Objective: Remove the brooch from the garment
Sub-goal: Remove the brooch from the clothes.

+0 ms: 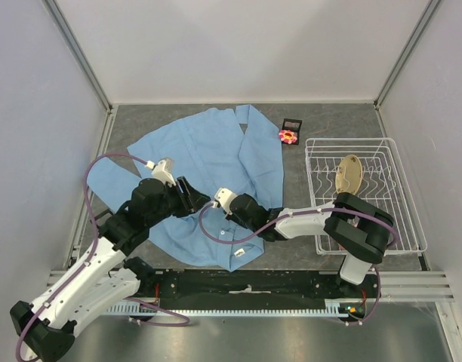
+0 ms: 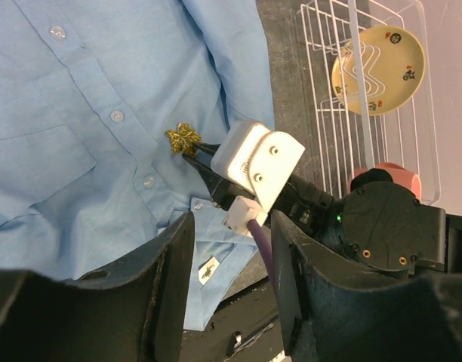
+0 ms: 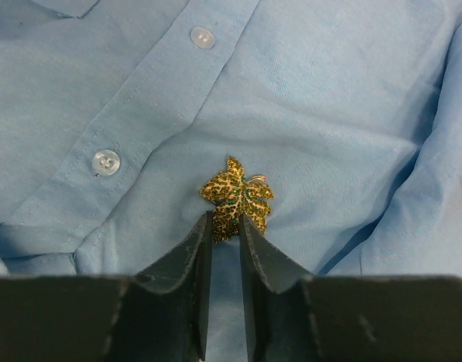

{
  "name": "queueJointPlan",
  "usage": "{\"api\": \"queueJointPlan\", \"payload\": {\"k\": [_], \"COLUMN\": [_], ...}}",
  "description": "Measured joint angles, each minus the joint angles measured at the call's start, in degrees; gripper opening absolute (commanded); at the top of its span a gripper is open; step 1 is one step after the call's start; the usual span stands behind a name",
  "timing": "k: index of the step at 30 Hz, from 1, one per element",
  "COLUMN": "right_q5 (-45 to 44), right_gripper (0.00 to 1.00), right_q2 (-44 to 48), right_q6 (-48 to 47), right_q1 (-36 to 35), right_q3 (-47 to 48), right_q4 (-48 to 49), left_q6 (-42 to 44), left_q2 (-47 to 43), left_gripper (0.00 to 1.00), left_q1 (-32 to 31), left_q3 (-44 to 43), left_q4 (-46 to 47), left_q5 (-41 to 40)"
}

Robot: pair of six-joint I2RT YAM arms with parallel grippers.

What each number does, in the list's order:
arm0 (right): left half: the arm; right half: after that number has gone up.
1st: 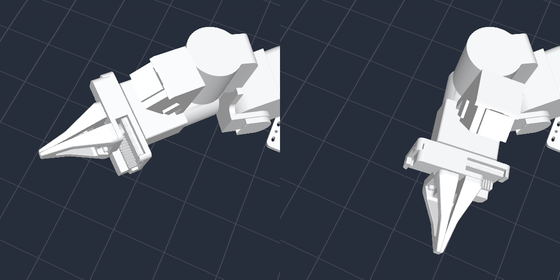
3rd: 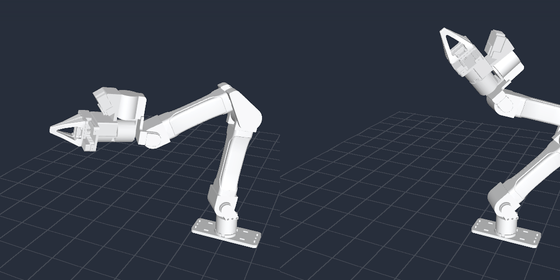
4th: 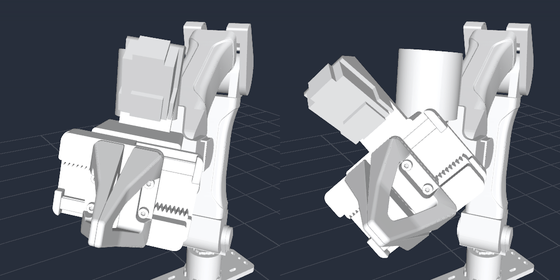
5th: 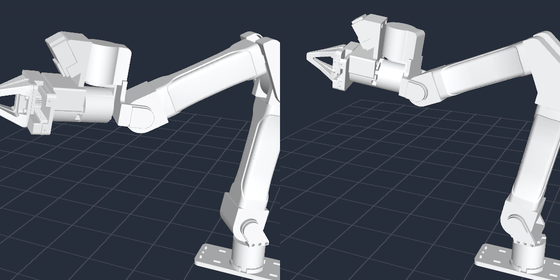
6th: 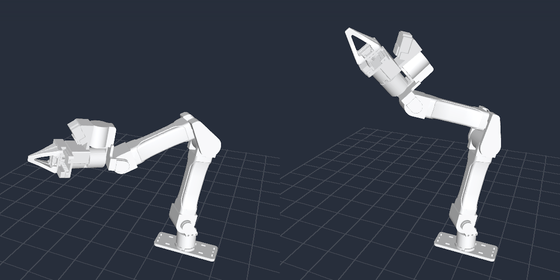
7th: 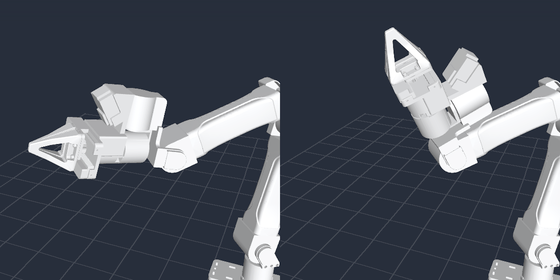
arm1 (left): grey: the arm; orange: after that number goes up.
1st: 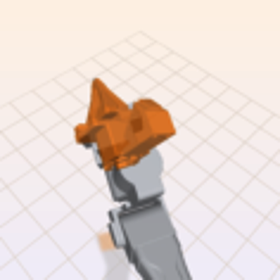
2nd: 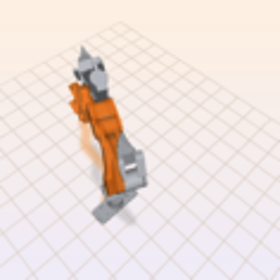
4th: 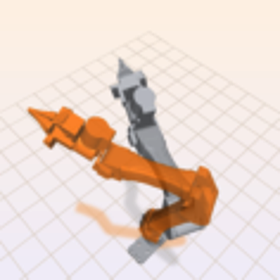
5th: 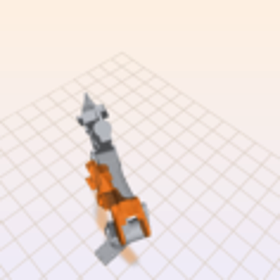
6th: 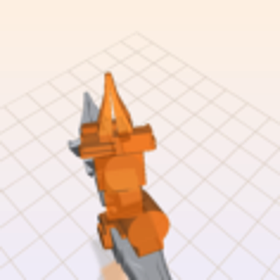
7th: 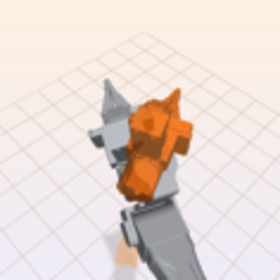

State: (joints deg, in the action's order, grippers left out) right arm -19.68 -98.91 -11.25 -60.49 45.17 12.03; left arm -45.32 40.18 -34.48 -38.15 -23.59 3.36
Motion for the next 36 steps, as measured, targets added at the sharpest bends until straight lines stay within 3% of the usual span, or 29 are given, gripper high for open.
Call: {"api": "queueJointPlan", "payload": {"k": [13,25,28,33,36], "right_q5": [-2.64,3.28,4.42,6.05,7.23], "right_gripper": [0.00,0.00,0.00,0.00,0.00], "right_q2": [5.07,9.38,9.40,9.40,9.40], "right_q6": [11.76,29.83,34.40,39.50,40.81], "right_q1": [0.48,6.60,7.13,7.52,8.48], "right_q3": [-3.93,-11.78,-14.21,-18.10,-19.34], "right_q4": [2.34,12.09,16.31,22.47,25.03], "left_q6": [-0.55,-2.62,-2.60,-0.66,1.92], "left_q2": [3.98,15.85,19.26,26.84,32.61], "left_gripper": [0.49,0.33,0.36,0.51,0.46], "left_q1": [1.90,1.90,1.90,1.90,2.25], "left_q3": [3.48,5.92,5.99,3.10,-2.19], "left_q4": [2.54,12.15,14.36,16.63,16.26], "left_q5": [2.29,9.92,11.72,16.11,19.71]}}
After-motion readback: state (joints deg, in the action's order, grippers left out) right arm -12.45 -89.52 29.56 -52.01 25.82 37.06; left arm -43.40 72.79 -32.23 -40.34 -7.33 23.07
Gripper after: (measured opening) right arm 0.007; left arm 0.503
